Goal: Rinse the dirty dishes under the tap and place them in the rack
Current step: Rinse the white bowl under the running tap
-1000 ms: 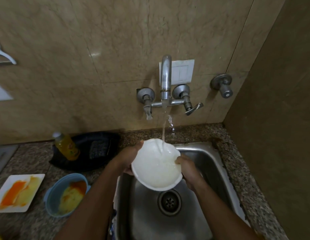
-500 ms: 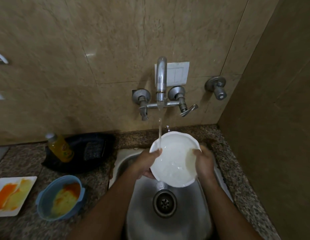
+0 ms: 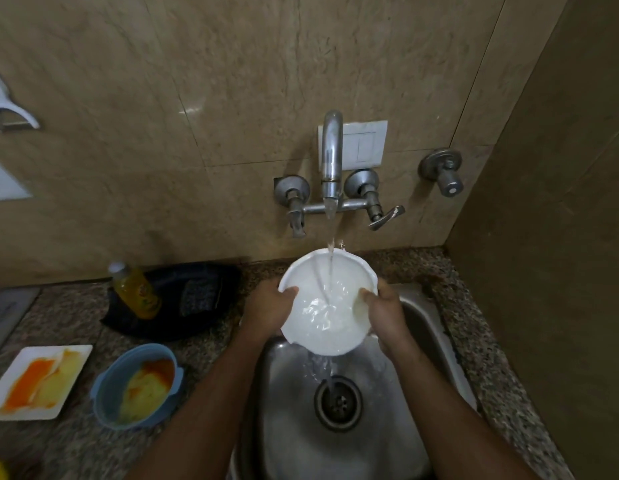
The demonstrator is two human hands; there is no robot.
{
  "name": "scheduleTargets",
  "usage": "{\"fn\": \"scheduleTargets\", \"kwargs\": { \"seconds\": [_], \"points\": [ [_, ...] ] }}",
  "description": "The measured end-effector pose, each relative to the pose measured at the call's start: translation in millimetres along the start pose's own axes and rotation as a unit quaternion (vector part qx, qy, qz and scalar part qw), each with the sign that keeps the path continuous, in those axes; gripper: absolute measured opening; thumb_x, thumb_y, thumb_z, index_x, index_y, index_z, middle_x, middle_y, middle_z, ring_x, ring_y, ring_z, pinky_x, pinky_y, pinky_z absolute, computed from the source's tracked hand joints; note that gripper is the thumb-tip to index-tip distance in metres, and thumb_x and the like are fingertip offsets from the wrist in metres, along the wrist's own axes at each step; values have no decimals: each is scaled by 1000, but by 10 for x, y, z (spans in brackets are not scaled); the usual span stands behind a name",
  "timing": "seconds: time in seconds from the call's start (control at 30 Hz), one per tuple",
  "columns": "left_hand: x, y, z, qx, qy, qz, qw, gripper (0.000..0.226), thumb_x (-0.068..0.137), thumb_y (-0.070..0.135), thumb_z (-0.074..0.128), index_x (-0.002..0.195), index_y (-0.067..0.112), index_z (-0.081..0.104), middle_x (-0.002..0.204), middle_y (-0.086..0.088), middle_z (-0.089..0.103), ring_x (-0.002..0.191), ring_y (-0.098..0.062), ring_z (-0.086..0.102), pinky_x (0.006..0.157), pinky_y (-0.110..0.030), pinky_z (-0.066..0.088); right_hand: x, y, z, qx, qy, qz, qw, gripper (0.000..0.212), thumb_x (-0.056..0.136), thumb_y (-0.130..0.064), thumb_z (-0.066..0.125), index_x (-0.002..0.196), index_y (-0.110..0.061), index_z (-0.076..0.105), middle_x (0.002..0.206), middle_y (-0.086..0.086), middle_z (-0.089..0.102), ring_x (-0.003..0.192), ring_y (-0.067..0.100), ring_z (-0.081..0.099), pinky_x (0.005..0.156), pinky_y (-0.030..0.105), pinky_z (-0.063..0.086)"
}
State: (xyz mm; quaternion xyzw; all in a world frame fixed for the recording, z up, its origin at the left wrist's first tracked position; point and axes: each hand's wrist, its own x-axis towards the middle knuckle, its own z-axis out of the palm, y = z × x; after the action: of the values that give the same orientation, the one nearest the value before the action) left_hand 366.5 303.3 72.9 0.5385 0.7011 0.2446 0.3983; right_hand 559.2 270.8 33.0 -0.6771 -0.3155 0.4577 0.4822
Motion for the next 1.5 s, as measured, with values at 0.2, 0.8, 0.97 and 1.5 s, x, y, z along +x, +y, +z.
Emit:
{"fn": "scheduleTargets", "kwargs": {
  "seconds": [0.2, 0.8, 0.97, 1.5],
  "points": [
    [-15, -6, -165, 63, -89, -44, 993, 31, 90, 21, 66, 118, 10, 57, 110, -11, 62, 80, -24, 62, 57, -41, 61, -23, 2, -26, -196, -53, 22, 979, 27, 90, -19, 54, 115, -15, 62, 106, 6, 67, 95, 22, 63, 78, 35, 52],
    [-256, -200, 33, 228, 66, 223, 946, 32, 97, 18, 48, 128, 25, 51, 98, -9, 73, 84, -27, 68, 69, -31, 50, 205, -957, -59, -288, 188, -261, 902, 17, 97, -34, 55, 100, -21, 66, 72, -9, 56, 61, 7, 50, 51, 19, 30],
    [-311, -224, -17, 255, 62, 238, 935, 28, 93, 17, 52, 121, 24, 51, 94, -8, 71, 83, -27, 66, 64, -27, 38, 164, -928, -44, -351, 220, -305, 858, 19, 98, -34, 54, 105, -20, 65, 76, -8, 57, 65, 9, 51, 61, 22, 37],
    [-678, -158, -391, 312, 113, 272, 903, 38, 91, 15, 49, 126, 28, 50, 95, -9, 71, 84, -33, 67, 70, -38, 52, -724, -334, -387, -290, -214, -221, 906, 54, 88, -30, 70, 137, -38, 50, 125, -14, 63, 108, 2, 60, 92, 28, 51]
  ]
}}
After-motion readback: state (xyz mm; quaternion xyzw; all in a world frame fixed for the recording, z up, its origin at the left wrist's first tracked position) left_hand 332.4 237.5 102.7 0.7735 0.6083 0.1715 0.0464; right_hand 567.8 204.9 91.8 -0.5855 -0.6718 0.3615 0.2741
